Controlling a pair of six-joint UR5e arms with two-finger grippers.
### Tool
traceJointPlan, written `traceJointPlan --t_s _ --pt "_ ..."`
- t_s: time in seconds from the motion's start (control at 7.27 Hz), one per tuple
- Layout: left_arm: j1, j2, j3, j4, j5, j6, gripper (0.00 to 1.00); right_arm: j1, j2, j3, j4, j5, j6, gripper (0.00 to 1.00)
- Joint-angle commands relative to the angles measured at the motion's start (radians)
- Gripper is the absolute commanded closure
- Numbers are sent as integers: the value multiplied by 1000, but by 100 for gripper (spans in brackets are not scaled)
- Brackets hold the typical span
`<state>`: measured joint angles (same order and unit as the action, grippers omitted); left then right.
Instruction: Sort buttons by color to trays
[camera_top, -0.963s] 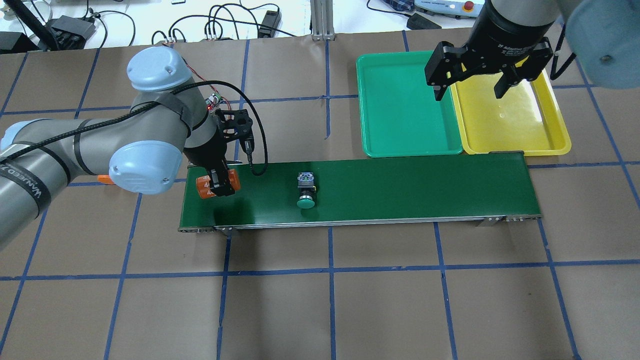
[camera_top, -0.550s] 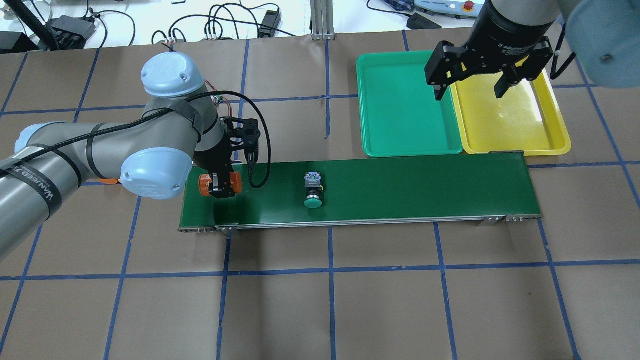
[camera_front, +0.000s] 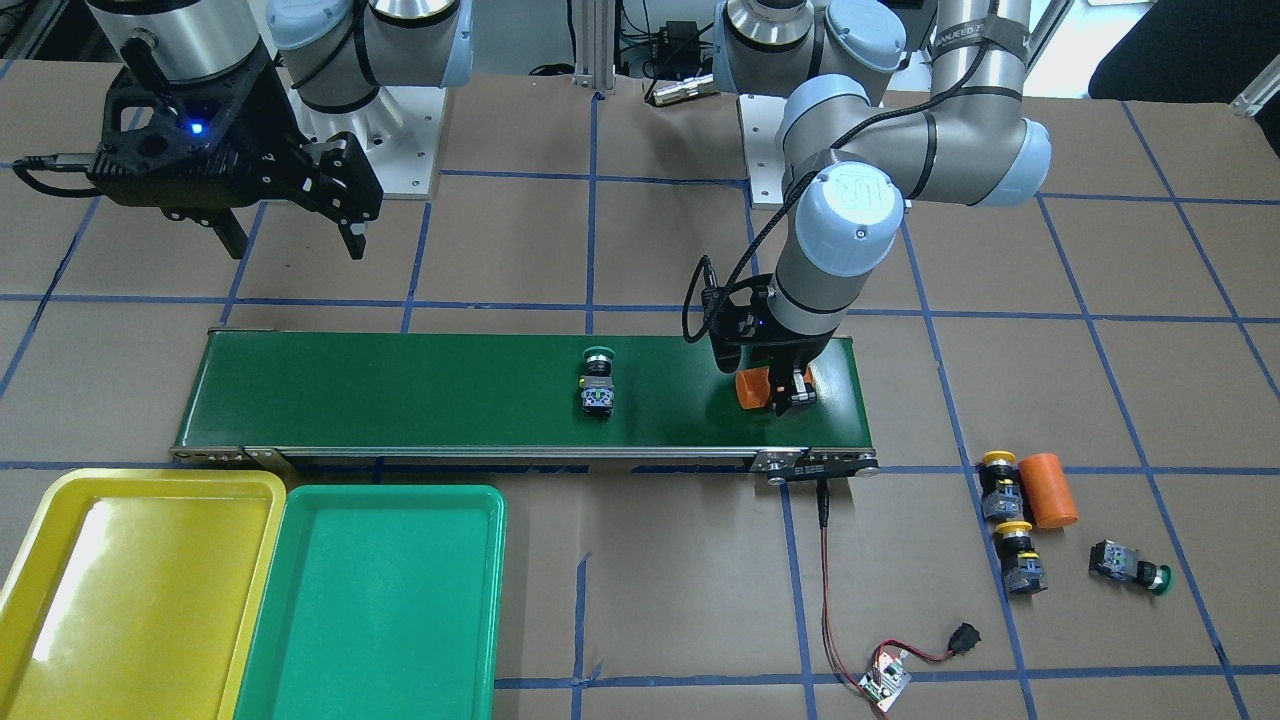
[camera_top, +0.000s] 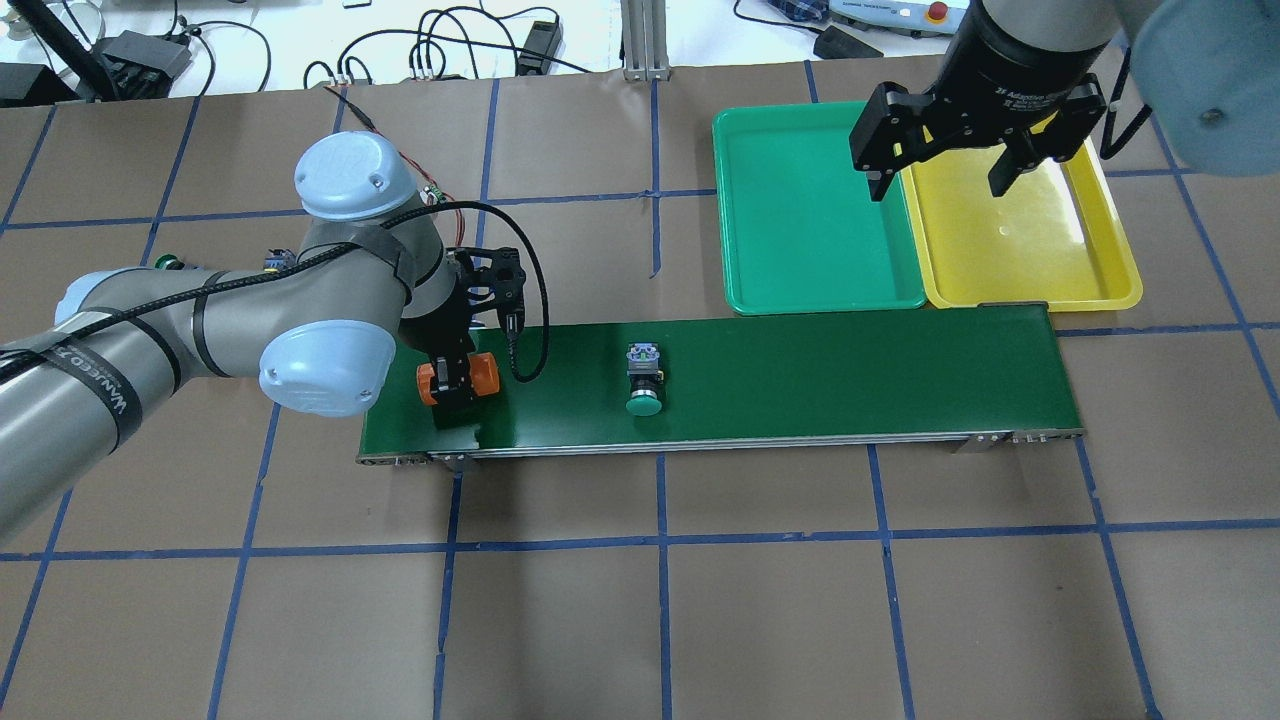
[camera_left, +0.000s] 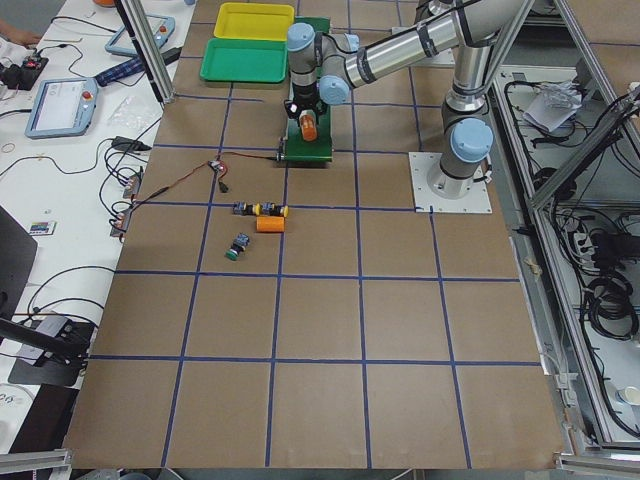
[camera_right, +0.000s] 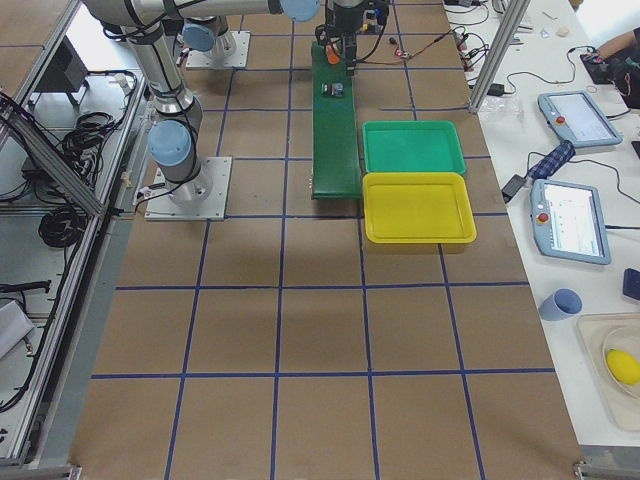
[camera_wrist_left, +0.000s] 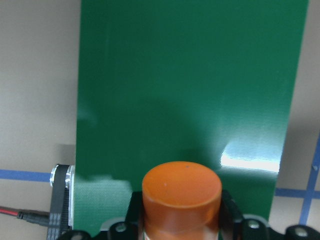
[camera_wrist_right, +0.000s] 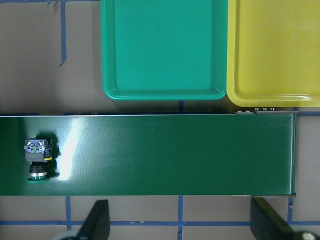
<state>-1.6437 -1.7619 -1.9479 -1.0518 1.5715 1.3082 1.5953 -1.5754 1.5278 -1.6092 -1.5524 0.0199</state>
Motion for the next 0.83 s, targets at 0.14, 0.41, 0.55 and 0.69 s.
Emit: traceJointPlan --t_s 0.14,0.41,0.55,0.69 --pt "16 22 127 -121 -4 -76 18 0 0 0 0 0 0 0" --pt "188 -16 191 -214 -13 -269 5 0 0 0 0 0 0 0" --pt "246 -36 199 -186 -11 -367 0 0 0 0 0 0 0 0" --pt "271 -56 211 -160 -4 -445 0 0 0 0 0 0 0 0"
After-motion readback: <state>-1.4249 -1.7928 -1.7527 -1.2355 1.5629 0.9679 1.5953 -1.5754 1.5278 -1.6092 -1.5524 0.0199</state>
